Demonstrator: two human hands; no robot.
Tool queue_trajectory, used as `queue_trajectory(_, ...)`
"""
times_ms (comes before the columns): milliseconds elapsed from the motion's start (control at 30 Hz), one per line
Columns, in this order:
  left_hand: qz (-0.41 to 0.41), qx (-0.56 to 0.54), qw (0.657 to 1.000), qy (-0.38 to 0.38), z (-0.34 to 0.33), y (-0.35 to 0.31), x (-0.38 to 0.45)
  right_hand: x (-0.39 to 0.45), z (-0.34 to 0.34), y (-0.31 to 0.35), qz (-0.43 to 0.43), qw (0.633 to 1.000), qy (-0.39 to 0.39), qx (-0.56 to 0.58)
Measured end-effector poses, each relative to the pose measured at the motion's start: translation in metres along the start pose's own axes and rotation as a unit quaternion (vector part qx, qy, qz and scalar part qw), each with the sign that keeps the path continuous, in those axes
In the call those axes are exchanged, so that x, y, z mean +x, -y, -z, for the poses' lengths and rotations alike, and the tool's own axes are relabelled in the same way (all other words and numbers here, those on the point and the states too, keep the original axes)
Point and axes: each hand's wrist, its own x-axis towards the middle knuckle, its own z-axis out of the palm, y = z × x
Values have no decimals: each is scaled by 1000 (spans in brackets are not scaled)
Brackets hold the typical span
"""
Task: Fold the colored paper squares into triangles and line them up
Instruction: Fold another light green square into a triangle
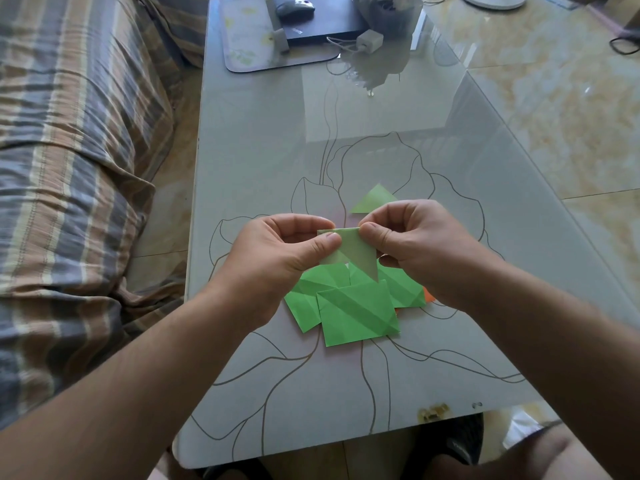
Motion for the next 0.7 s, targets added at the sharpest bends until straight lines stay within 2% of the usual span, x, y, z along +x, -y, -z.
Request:
queue_trajectory(300, 22, -26, 999, -8, 0, 1, 3, 2, 1, -3, 19, 1000, -6, -1)
queue_trajectory(467, 34, 8, 999, 16, 0, 2, 2, 0, 1, -3, 62, 998, -8, -11)
queue_trajectory(700, 19, 21, 999, 20, -1, 5, 2, -1, -2, -3, 56, 998, 8, 8)
